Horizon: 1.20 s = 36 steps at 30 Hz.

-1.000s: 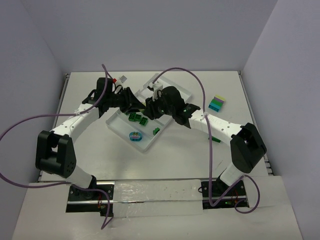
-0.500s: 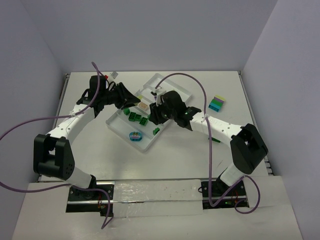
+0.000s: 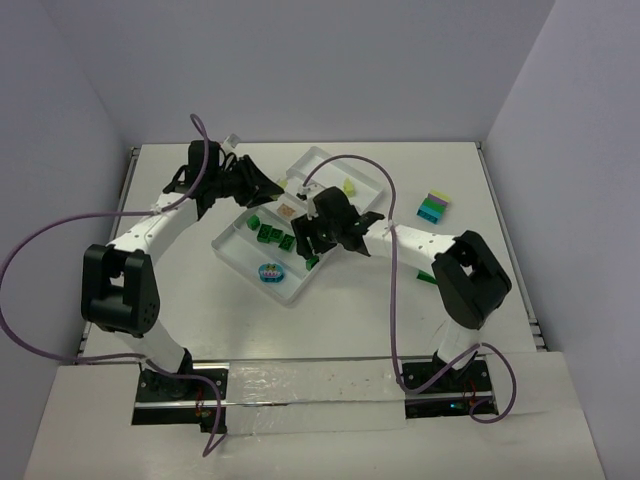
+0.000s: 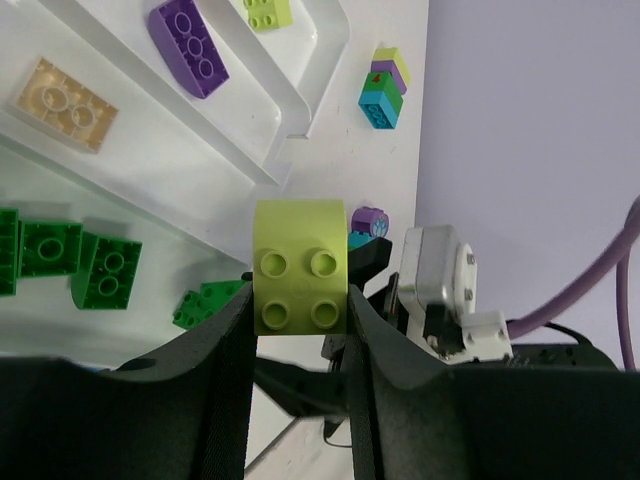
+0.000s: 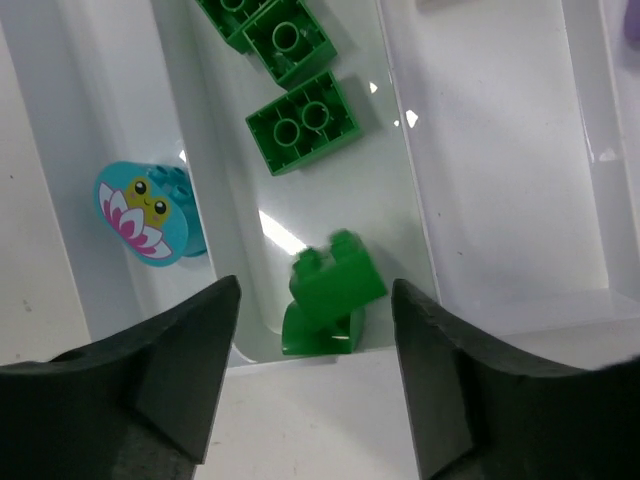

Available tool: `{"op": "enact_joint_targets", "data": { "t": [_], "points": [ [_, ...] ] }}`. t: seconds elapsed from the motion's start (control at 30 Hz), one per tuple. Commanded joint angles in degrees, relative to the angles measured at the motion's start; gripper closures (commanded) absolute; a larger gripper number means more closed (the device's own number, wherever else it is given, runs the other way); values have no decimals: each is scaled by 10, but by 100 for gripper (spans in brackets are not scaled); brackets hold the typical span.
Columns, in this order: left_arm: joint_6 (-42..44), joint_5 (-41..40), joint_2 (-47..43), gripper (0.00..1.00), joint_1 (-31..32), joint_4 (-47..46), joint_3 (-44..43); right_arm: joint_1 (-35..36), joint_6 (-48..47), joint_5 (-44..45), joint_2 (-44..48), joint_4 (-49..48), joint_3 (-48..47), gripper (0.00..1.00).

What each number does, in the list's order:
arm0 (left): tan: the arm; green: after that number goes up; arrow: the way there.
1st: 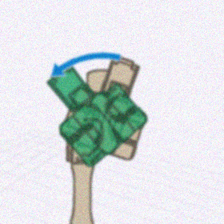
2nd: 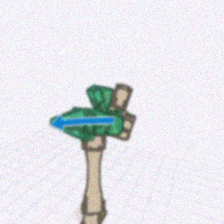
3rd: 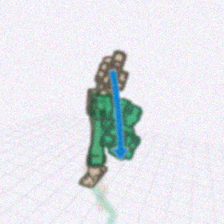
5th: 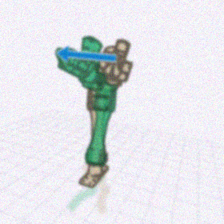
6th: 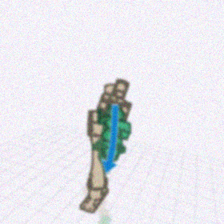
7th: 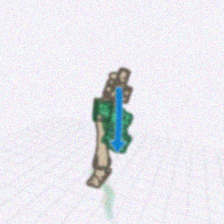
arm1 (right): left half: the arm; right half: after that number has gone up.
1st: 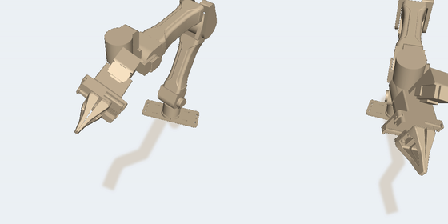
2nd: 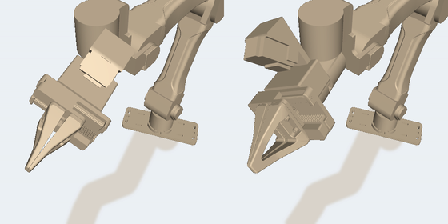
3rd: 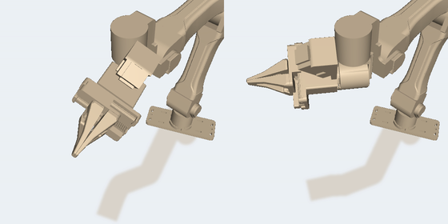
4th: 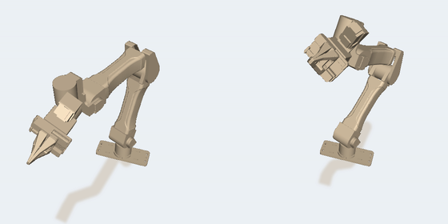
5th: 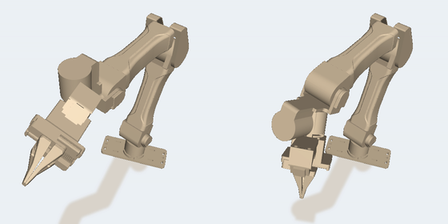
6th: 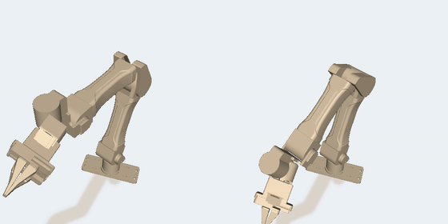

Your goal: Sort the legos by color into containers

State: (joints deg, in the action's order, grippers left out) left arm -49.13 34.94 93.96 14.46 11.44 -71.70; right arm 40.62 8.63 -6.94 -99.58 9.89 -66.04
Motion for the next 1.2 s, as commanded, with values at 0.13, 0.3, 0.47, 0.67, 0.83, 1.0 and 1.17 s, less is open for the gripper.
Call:
{"op": "enact_joint_targets", "data": {
  "t": [0.13,0.3,0.47,0.67,0.83,1.0,1.17],
  "points": [
    [-8,-3,71,100,8,-8,-94,-4,15,15,14,-15,-46,16],
    [-9,0,122,100,15,-2,-150,-25,30,24,46,-12,-43,16],
    [-10,4,197,100,32,0,-240,-64,78,68,124,-4,-3,16],
    [-18,-14,340,100,63,48,-449,-115,154,183,242,17,74,16],
    [-57,-9,442,100,72,37,-586,-127,175,215,316,13,126,17],
    [-90,-42,496,100,77,-36,-620,-128,187,223,348,12,150,17],
    [-119,-71,555,98,80,-94,-678,-128,190,220,358,13,161,17]
  ]
}}
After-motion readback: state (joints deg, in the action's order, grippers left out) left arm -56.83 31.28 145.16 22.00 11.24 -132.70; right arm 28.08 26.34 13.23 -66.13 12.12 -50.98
